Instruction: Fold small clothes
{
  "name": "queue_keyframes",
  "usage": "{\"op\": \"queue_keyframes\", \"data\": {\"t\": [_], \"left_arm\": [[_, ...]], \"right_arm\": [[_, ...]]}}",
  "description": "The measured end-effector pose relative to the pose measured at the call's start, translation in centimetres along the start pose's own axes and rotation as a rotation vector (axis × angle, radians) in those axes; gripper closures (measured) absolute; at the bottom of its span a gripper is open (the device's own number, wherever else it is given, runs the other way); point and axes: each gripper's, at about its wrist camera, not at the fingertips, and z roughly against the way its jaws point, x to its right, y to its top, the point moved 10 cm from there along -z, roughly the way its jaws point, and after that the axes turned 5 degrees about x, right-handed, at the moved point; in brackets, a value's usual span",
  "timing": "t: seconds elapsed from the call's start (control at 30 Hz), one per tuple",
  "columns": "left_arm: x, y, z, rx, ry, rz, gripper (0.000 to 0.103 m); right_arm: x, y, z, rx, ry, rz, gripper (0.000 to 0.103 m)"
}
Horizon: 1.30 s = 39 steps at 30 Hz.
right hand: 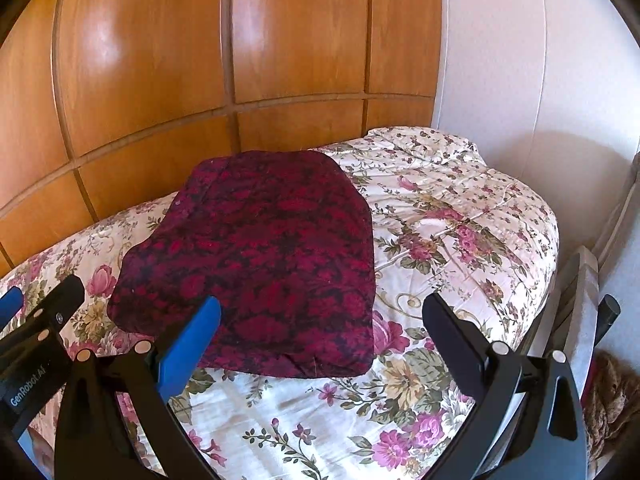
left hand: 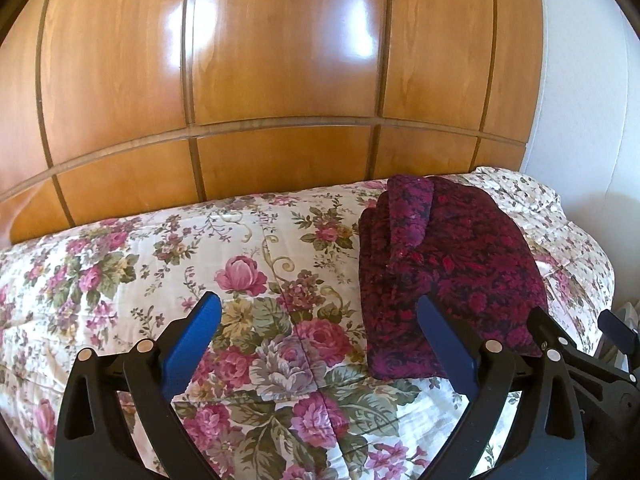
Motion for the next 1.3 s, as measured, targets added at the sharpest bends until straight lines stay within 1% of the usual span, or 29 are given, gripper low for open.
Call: {"op": "queue_keyframes", "data": {"t": [0.63,0.97,1.17,1.3], "left_arm": [[-0.1,0.0,-0.1,-0.008,-0.009,0.001,0.006],[0.1,0.0,0.0,-0.006,0.0,-0.007,0.006],[-0.1,-0.3,0.0,0.0,0.007,-0.019,0.006],[-0.2,-0.8,-0.4,-0.025,0.007,-0.008,0.006]], "right_arm": [[-0.3,0.4,0.2,0.011,0.0,0.01,0.002],[-0.3,0.3,0.2,0.009,0.0,0.001,0.002],[0.6,0.5,0.0,0.017,0.005,-0.016,0.002],[2.2,1.5,-0.3,0.042,0.007,-0.051,0.002]]}}
